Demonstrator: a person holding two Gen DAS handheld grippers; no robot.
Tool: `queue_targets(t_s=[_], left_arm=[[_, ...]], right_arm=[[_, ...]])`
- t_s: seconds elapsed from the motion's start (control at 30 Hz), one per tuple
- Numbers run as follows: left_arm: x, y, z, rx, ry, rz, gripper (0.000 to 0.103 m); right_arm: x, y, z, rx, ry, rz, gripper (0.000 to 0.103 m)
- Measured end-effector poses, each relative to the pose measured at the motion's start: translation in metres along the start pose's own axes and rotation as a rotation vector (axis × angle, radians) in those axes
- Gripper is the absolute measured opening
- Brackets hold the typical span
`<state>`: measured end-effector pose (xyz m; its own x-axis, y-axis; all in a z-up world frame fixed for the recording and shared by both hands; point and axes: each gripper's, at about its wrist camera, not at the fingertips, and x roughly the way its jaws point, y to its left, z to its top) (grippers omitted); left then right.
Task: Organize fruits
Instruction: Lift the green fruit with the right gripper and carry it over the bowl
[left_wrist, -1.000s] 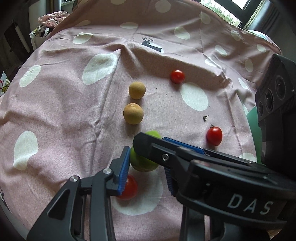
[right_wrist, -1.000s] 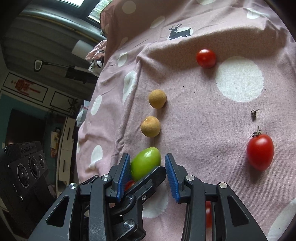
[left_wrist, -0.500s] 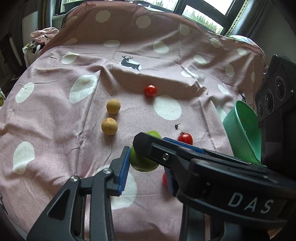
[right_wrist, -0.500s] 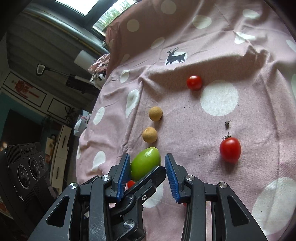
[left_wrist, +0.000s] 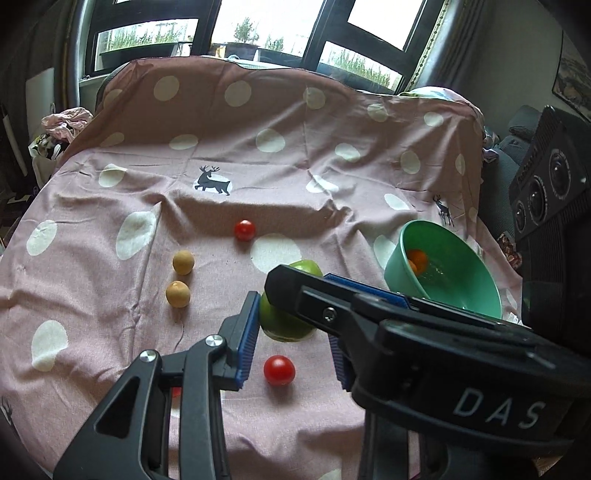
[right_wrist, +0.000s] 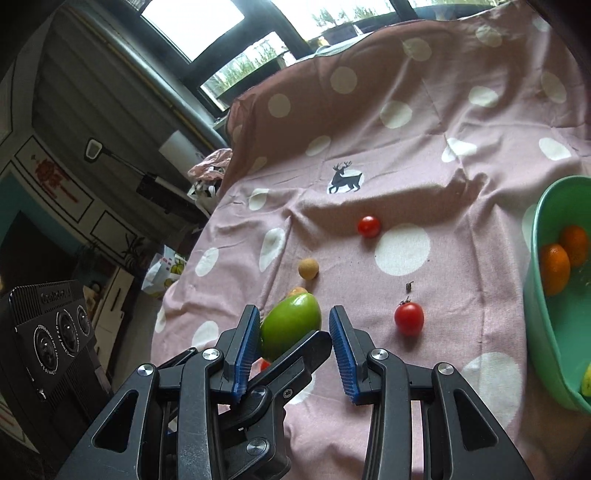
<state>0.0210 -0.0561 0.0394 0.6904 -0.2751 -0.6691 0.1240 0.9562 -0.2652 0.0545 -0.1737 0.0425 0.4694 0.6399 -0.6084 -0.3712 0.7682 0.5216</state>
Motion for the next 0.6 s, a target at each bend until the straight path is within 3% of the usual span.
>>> queue_targets(t_s=[0.33, 0.6], left_arm=[[0.005, -0.058, 0.021, 0.120, -0.040, -0.065, 0.034], [0.027, -0.110, 0.029, 0.199, -0.026, -0.134, 0.034]], right_arm=[[-0.052, -0.032, 0.012, 0.055, -0.139, -0.032, 0.042], [-0.092, -0.072, 0.015, 0.132, -0.223, -0.082, 0.042]])
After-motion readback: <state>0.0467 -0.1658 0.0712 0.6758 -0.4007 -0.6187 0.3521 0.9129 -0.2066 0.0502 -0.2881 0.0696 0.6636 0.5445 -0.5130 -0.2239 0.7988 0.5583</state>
